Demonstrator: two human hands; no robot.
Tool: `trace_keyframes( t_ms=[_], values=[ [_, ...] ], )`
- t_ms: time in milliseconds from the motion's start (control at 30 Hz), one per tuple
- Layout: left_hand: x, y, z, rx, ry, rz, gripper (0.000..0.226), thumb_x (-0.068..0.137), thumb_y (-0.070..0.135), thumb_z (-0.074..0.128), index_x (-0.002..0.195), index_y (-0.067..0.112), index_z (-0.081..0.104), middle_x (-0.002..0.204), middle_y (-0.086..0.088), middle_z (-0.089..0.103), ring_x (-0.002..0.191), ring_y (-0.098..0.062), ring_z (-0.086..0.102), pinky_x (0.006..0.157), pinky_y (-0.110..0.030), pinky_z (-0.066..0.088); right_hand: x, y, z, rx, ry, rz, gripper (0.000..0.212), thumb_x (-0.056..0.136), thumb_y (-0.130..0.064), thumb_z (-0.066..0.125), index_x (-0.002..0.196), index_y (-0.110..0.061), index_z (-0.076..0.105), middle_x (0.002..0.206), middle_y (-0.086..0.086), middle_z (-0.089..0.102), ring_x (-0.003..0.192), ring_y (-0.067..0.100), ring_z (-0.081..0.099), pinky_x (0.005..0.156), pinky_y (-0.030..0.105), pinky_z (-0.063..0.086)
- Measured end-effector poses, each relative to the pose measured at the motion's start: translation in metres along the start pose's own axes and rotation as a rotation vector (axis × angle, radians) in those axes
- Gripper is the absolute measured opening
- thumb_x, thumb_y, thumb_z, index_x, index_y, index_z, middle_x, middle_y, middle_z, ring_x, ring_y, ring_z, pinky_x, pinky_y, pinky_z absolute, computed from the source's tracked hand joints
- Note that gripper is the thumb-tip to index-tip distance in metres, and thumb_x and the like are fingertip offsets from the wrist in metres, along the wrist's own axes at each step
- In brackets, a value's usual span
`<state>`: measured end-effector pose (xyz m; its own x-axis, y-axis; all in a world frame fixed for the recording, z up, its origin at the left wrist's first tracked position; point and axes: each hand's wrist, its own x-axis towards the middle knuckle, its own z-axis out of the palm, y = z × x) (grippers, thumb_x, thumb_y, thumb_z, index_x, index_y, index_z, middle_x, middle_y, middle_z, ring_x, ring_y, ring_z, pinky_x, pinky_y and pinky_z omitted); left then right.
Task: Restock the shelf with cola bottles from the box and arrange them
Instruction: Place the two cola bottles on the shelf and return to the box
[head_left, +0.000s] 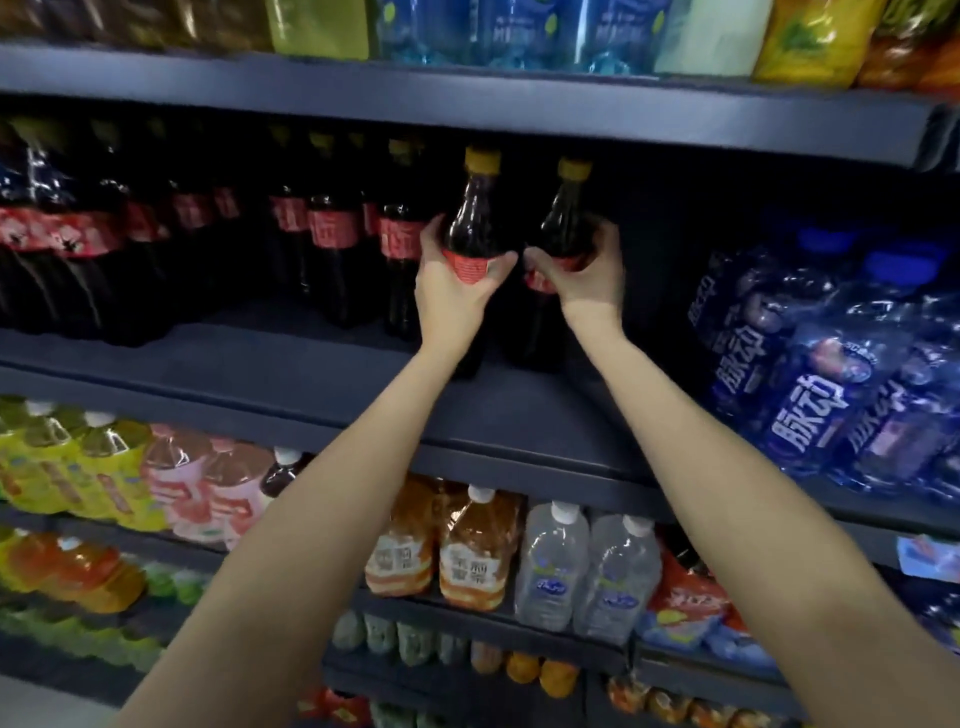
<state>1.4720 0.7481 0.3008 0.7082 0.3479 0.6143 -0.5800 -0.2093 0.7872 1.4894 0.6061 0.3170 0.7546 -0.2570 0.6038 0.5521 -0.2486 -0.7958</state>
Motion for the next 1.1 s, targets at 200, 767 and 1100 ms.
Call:
trace_keyframes(
  t_ms=[200, 767, 1100],
  values=[
    [0.020, -0.024, 0.013, 0.034, -0.053, 0.089, 0.086, 0.076, 0.021, 0.077, 0.143, 0.009, 0.024, 0.141, -0.012, 0.041, 0.130, -0.021, 0.043, 0.106, -0.022, 0.035, 0.013, 0.021, 0.013, -0.110, -0.048, -0.070, 0.080, 0.074, -0.025, 0.080, 0.139, -0.012, 0.035, 0.127, 0.002, 0.056, 0.107, 0.004, 0.050, 0.077, -0.005, 0.034],
    [0.020, -0.028, 0.017, 0.712, -0.114, 0.104, 0.100, 0.083, 0.043, 0.066, 0.150, 0.029, -0.007, 0.133, -0.015, 0.041, 0.114, -0.033, 0.052, 0.076, -0.044, 0.049, 0.030, 0.073, 0.038, -0.386, -0.122, -0.074, 0.101, 0.078, -0.020, 0.074, 0.150, -0.028, 0.004, 0.138, 0.011, 0.050, 0.119, 0.028, 0.054, 0.095, 0.035, 0.046],
    [0.016, -0.024, 0.021, 0.786, -0.130, 0.047, 0.102, 0.083, 0.036, 0.067, 0.150, 0.029, -0.010, 0.142, -0.011, 0.037, 0.120, -0.028, 0.049, 0.073, -0.042, 0.051, 0.026, 0.060, 0.034, -0.537, -0.067, 0.010, 0.077, 0.084, -0.023, 0.066, 0.147, -0.019, 0.022, 0.141, 0.018, 0.028, 0.130, 0.036, 0.032, 0.105, 0.042, 0.033]
  ],
)
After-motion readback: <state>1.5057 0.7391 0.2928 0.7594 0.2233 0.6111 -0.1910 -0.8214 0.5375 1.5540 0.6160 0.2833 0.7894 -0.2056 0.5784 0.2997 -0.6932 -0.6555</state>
